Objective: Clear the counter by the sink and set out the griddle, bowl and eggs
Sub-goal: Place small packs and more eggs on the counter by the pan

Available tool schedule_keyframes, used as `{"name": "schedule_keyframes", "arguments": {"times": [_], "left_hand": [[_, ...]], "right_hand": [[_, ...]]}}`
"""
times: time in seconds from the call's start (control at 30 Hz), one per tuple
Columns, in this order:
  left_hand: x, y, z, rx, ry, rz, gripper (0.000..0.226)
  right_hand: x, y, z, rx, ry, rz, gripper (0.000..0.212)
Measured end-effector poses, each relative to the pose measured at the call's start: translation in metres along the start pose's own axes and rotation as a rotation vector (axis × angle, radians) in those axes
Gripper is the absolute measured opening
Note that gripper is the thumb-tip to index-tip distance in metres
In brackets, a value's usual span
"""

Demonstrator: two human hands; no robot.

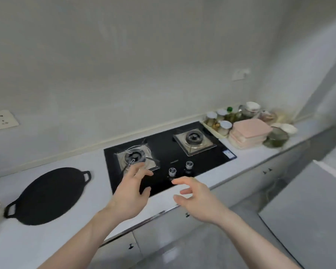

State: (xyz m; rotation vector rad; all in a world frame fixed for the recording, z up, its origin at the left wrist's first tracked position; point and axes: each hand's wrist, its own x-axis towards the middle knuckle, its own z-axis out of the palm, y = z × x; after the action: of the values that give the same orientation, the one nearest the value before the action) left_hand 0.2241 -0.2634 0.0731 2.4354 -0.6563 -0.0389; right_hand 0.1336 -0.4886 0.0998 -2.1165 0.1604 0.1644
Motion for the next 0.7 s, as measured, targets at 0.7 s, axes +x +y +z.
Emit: {"name": "schedule_keyframes", "arguments": {"times": [0.7], "left_hand": [[0.168, 0.405, 0.242, -0.100, -0.494, 0.780, 0.039]], "right_hand": [[-0.211, 0.200, -0.305, 0.103, 0.813, 0.380, 0.037]]}}
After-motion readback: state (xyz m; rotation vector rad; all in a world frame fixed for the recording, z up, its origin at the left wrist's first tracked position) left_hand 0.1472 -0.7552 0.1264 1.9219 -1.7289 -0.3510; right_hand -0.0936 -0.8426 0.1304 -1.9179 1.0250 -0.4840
